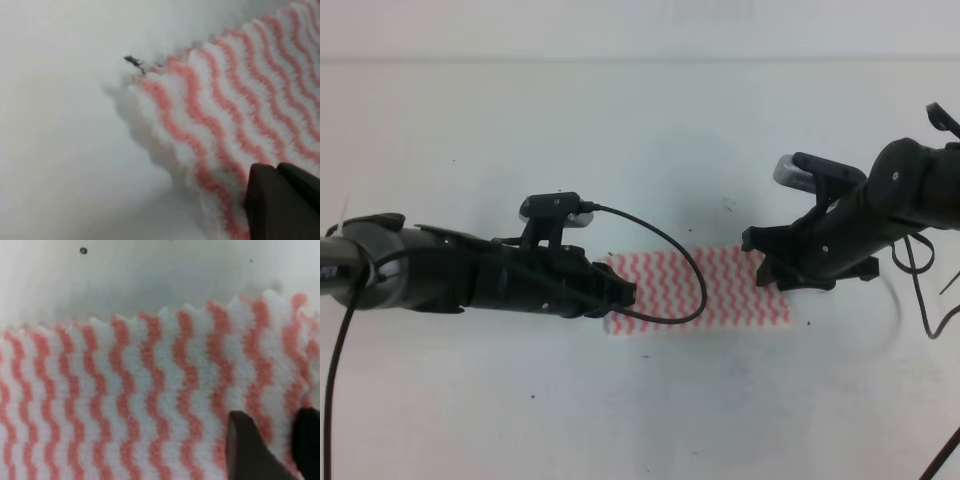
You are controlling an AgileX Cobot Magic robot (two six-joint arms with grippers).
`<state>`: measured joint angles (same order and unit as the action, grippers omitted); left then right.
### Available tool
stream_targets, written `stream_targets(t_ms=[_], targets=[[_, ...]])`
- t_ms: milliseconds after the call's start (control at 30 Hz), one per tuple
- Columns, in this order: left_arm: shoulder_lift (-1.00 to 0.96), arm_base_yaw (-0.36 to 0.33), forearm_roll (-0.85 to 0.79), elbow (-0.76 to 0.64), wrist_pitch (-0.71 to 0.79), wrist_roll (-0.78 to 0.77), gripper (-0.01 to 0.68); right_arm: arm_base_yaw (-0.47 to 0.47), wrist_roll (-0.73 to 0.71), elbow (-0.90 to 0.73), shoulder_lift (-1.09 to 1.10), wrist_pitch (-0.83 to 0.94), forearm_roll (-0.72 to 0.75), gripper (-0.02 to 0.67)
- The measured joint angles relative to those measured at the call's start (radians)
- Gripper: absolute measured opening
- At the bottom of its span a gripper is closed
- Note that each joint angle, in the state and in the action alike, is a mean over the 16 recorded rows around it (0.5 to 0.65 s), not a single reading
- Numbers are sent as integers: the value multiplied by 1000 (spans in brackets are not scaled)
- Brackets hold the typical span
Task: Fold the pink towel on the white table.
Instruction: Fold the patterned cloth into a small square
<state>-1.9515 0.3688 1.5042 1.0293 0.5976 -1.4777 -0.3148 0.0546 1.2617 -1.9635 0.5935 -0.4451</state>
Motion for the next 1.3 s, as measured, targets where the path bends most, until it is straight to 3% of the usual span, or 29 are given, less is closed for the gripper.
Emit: stream_targets(t_ms=[633, 1300], targets=[[3, 0, -4, 0, 14, 2, -3, 39, -2, 8, -21, 55, -1, 213], [4, 0, -22, 0, 31, 24, -3, 17, -18, 10, -52, 81, -41, 211]])
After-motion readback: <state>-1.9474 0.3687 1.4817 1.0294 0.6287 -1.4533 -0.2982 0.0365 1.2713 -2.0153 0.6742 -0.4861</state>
